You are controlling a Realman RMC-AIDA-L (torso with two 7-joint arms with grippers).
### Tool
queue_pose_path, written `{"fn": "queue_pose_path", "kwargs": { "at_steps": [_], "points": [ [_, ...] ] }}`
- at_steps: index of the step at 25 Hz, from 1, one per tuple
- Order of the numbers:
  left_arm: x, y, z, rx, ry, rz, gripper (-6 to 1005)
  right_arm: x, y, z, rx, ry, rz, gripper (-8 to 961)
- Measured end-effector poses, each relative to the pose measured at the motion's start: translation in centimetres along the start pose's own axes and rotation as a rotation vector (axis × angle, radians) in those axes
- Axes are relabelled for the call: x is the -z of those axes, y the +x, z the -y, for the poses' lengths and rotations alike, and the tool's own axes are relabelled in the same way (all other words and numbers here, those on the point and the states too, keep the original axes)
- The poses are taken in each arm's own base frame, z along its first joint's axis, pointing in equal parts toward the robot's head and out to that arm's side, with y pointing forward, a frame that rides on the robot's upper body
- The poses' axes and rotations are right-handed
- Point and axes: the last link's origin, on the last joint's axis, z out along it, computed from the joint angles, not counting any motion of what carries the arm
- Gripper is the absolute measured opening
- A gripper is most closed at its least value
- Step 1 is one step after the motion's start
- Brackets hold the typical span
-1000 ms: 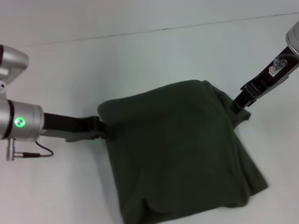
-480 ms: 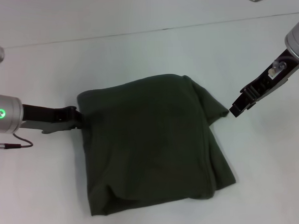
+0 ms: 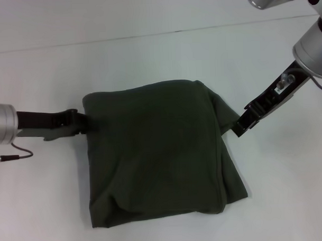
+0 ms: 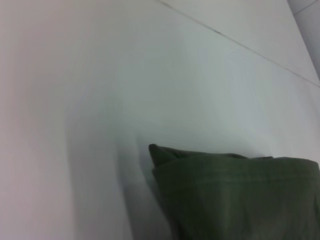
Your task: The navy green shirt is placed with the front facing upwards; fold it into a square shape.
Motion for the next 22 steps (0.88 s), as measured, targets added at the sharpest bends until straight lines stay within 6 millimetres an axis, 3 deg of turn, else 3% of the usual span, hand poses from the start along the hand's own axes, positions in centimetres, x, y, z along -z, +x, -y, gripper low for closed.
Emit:
{"fn": "queue_pose_path", "kwargs": {
  "at_steps": [4,12,22],
  "points": [
    [1.4,0.1,0.7,0.036,0.0,-0.063,260,-0.4,0.1,-0.3,0.01,-0.012,-0.03,393],
    [6.6,0.2,2.2,0.118,-0.069,-0.284,467,-1.4,1.1,-0.8,0.024,-0.033,-0.112,392],
    [7.5,-0.3,1.5,0.122,-0.162,-0.332,859,-4.3,1.9,-1.8,0.004,-0.192,-0.14,393]
  ]
}}
